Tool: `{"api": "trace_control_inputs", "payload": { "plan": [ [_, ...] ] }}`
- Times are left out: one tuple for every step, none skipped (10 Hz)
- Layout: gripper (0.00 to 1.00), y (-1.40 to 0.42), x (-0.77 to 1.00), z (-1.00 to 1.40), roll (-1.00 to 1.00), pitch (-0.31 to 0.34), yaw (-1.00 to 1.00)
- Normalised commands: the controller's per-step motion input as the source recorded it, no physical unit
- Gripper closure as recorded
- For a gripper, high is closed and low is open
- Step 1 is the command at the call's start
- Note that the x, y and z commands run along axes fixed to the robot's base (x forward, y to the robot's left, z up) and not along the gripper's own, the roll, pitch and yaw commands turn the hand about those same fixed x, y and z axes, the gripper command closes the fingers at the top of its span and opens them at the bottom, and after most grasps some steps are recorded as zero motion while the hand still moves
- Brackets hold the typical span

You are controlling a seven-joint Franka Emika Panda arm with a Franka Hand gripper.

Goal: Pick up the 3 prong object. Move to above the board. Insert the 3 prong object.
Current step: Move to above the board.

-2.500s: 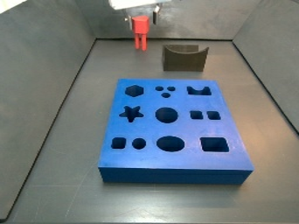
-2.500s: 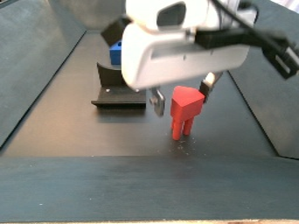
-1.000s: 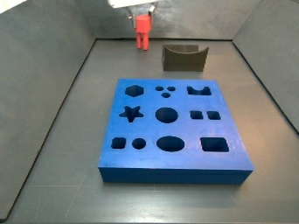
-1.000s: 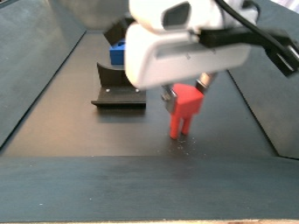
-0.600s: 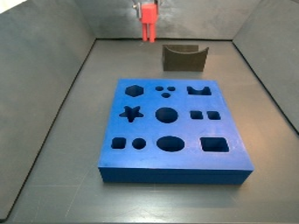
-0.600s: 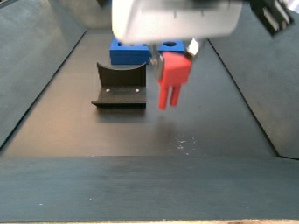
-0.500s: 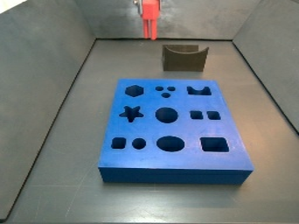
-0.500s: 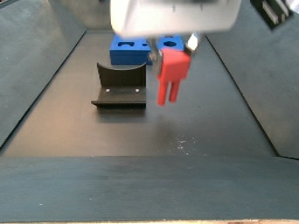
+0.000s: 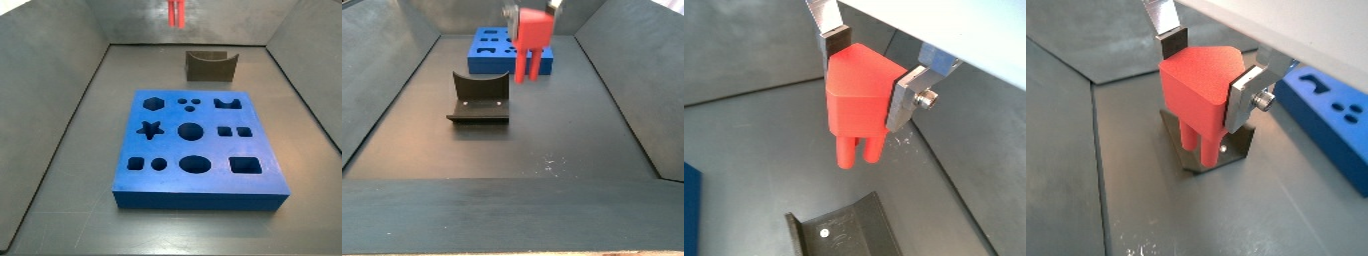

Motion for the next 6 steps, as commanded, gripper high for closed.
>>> {"api": "trace_control_inputs", "payload": {
  "plan": [
    [1.00,-0.06,0.04,0.50,0.10,0.116,0.04],
    [1.00,-0.04,0.03,0.33,0.10,0.111,0.04],
    [1.00,-1.00,-0.07,0.30,-0.01,0.254,-1.00],
    [1.00,-1.00,-0.07,0.29,-0.01,0.249,-1.00],
    [1.00,-1.00,-0.07,0.30,0.00,0.262,-1.00],
    [1.00,-1.00,-0.07,0.30,-0.03,0.272,-1.00]
  ]
}}
